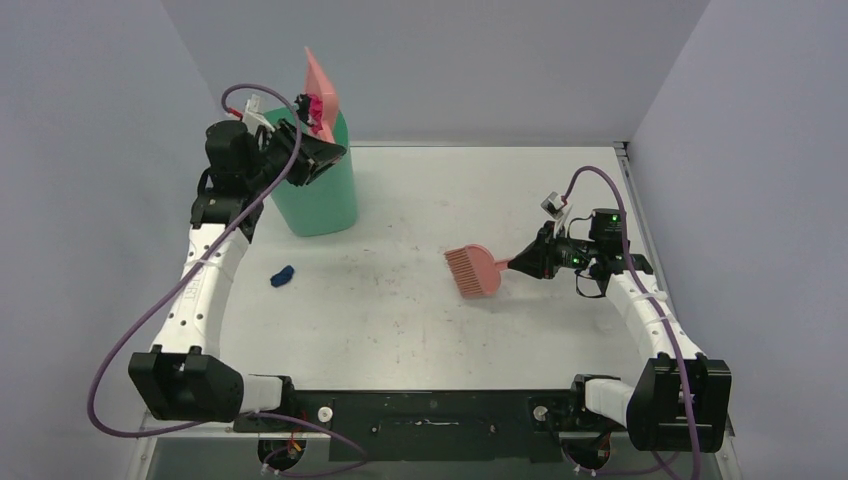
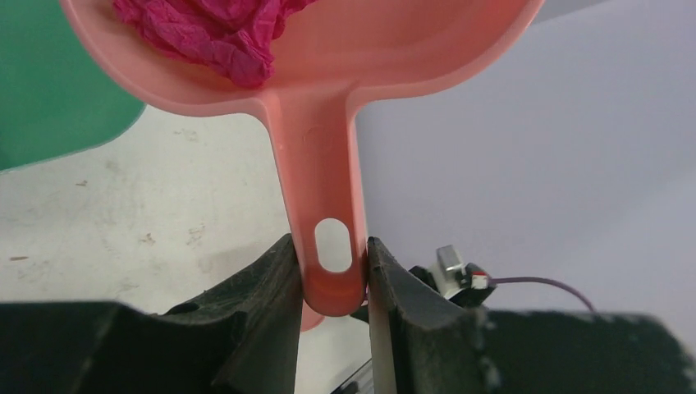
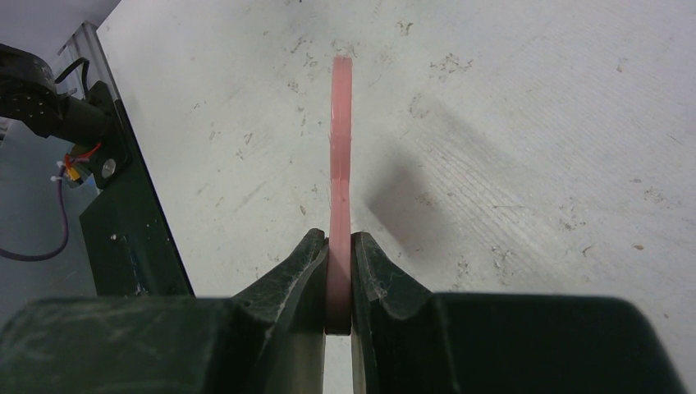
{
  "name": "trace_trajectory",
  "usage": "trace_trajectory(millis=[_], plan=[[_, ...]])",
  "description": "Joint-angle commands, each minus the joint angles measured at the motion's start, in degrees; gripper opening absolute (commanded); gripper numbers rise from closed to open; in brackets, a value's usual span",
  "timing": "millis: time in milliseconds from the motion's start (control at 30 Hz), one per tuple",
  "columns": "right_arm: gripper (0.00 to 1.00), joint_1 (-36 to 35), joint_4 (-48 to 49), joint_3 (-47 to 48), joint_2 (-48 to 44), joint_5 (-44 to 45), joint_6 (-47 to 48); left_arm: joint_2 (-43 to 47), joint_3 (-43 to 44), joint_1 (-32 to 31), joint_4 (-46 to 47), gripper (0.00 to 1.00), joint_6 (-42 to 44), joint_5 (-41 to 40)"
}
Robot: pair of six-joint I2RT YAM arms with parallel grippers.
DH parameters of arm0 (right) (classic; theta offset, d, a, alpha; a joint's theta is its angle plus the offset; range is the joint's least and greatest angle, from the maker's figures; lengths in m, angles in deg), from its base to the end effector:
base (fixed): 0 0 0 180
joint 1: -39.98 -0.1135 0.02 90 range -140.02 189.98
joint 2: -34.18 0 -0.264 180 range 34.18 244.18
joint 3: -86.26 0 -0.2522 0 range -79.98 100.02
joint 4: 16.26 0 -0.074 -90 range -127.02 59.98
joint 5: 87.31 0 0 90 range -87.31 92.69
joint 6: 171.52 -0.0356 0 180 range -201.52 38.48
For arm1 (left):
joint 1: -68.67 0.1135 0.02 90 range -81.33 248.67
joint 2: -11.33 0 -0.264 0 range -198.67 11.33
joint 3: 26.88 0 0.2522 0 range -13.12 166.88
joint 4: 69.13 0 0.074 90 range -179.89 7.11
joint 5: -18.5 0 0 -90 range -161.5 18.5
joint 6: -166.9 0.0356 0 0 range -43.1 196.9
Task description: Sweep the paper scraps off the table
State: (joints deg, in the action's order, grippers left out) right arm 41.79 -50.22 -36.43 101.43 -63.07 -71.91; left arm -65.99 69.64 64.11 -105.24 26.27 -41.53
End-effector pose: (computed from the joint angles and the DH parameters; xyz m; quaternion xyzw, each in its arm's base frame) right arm 0.2311 0.0252 0.2520 -0.2646 0.7565 0.4643 0.3769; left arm 0.2982 -0.0416 0.4235 -0.1620 0.7744 -0.4505 0.4135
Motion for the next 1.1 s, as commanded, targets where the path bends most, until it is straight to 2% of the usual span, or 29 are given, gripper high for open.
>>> trace_trajectory(millis=[0,167,233,300,500,600,700,833,1067], plan=[[0.05,0.1,2.4,0.8,-0.9,0.1,0.9,4.1,-11.5,5.9,30.2,0.00,-26.5,8.3],[0.05,0.1,2.4,0.6,-1.1,0.2,1.0,4.1,-24.8,8.0,60.2,0.00,-52.8,8.5],[0.05,0.1,2.4,0.6,-1.2,0.0,1.0,3.6,-26.6,8.0,66.1,0.00,-57.8,8.4],[0.05,0.1,2.4,0.6,-1.2,0.0,1.0,4.0,-26.7,8.1,66.7,0.00,-58.5,8.8],[0.05,0.1,2.7,0.4,-0.9,-0.2,0.8,6.1,-26.5,8.2,60.8,0.00,-53.9,9.0],[0.05,0.0,2.6,0.5,-0.9,-0.1,0.8,6.2,-27.0,8.2,60.6,0.00,-52.7,9.5],[0.05,0.1,2.5,0.4,-1.4,-0.1,1.0,7.6,-26.4,8.0,56.5,0.00,-47.1,10.9],[0.05,0.1,4.0,-0.5,-1.2,0.1,-0.1,13.2,-24.8,8.0,41.9,0.00,-33.3,11.4],[0.05,-0.4,8.6,-1.9,-1.7,3.7,-4.1,23.7,-20.6,5.0,10.8,0.00,-10.6,8.8]])
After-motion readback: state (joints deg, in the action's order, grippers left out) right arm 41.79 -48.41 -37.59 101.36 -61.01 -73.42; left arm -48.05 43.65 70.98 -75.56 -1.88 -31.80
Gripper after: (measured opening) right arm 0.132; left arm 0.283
